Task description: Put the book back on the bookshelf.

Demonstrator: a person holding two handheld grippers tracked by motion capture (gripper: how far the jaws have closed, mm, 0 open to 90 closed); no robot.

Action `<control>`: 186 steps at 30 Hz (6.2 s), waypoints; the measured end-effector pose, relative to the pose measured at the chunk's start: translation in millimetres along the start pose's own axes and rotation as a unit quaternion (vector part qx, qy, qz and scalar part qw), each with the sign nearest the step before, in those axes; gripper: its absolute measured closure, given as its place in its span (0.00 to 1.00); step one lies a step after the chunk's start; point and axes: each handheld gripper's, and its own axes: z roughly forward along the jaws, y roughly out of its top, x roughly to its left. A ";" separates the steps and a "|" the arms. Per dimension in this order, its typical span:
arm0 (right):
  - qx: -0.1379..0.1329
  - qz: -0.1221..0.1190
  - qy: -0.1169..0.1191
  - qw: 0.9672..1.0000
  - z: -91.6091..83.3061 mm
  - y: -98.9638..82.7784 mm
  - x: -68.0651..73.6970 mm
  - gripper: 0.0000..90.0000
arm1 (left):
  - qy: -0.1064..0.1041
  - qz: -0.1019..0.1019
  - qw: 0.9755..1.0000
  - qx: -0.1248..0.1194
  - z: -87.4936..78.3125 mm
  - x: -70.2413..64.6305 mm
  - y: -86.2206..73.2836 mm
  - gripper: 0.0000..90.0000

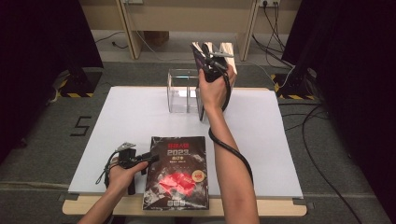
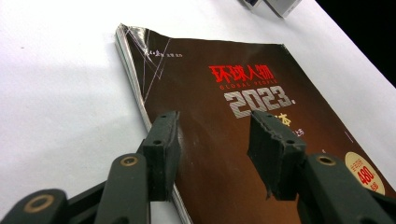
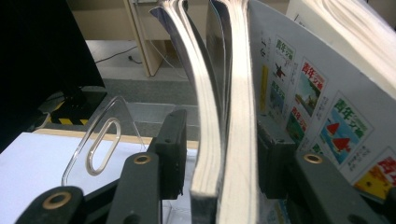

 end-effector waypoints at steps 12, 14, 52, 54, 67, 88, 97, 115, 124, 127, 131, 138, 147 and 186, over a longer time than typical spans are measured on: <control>-0.002 -0.007 0.001 1.000 -11.8 -5.4 -4.2 0.65 | 0.000 0.000 1.000 0.001 -0.5 -0.9 0.1 0.58; 0.001 -0.008 0.005 1.000 -14.1 -7.3 -3.8 0.65 | 0.000 -0.001 1.000 0.001 -0.3 -1.0 0.0 0.58; 0.012 -0.008 0.027 1.000 -36.4 -28.2 -5.5 0.63 | 0.002 0.001 1.000 0.000 -0.5 -2.7 0.0 0.58; 0.013 -0.008 0.029 0.999 -37.1 -29.3 -5.5 0.63 | 0.002 0.002 1.000 0.000 -0.4 -2.7 0.1 0.58; 0.012 -0.010 0.040 0.999 -45.5 -34.3 -8.8 0.63 | 0.002 0.001 1.000 -0.002 -0.7 -2.7 0.4 0.57; 0.023 -0.004 0.044 0.999 -58.0 -49.5 -21.5 0.62 | 0.003 0.002 1.000 -0.003 -1.7 -2.8 1.1 0.57; 0.032 0.000 0.046 0.998 -61.6 -59.0 -25.9 0.62 | 0.004 0.002 1.000 -0.003 -1.8 -2.6 1.1 0.57; 0.050 -0.002 0.052 0.997 -71.9 -76.8 -33.5 0.62 | 0.006 0.000 1.000 -0.005 -2.1 -2.0 1.2 0.57; 0.063 0.009 0.060 0.996 -75.3 -90.4 -40.5 0.61 | 0.007 0.000 1.000 -0.003 -2.3 -2.1 0.9 0.57; 0.069 0.009 0.061 0.996 -75.9 -95.1 -43.0 0.61 | 0.007 0.000 1.000 -0.003 -2.5 -2.1 1.0 0.57; 0.077 0.015 0.066 0.995 -76.7 -102.1 -46.1 0.61 | 0.007 -0.001 1.000 -0.003 -2.6 -2.0 1.1 0.57; 0.100 0.014 0.068 0.993 -76.1 -122.3 -49.5 0.61 | 0.009 0.000 1.000 -0.003 -3.4 -1.6 1.6 0.57; 0.140 0.009 0.073 0.987 -72.5 -150.2 -50.0 0.62 | 0.024 0.001 1.000 -0.005 -4.8 0.9 2.7 0.58; 0.219 0.018 0.092 0.971 -54.2 -211.5 -48.1 0.62 | 0.057 0.025 0.997 0.034 11.9 -6.0 5.4 0.82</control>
